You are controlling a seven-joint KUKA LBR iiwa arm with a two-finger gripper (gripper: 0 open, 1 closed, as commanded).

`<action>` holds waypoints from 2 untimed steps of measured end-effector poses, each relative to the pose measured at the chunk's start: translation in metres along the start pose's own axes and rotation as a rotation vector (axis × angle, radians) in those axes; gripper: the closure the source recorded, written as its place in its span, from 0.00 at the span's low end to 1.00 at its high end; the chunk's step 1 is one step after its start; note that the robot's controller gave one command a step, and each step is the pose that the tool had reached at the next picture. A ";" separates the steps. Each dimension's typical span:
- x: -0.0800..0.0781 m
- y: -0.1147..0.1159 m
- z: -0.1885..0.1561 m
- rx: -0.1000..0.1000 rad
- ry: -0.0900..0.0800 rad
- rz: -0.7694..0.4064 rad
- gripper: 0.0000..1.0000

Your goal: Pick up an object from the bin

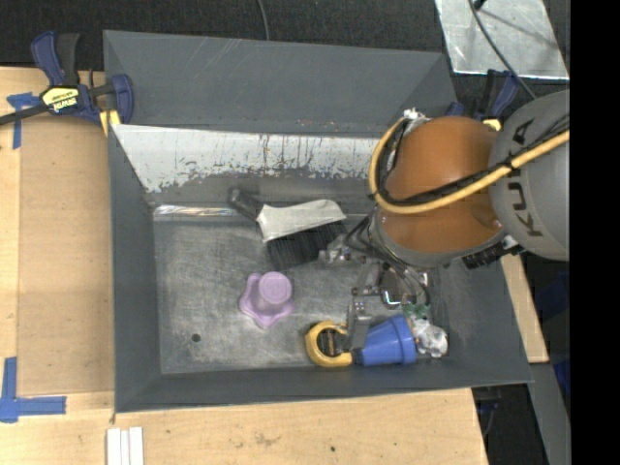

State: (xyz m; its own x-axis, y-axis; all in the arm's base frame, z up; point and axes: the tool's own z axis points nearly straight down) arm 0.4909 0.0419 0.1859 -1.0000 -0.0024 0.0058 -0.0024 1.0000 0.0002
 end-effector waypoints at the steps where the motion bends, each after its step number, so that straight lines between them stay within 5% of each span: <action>1: -0.002 0.000 -0.004 0.000 -0.008 0.001 0.00; 2: -0.009 0.000 0.021 0.001 -0.013 -0.082 0.00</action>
Offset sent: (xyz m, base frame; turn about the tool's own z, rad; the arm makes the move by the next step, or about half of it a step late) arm 0.0256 0.0004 -0.1145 -0.3610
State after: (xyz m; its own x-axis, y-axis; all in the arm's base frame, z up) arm 0.4995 0.0422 0.1651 -0.9964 -0.0845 -0.0072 -0.0845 0.9964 -0.0005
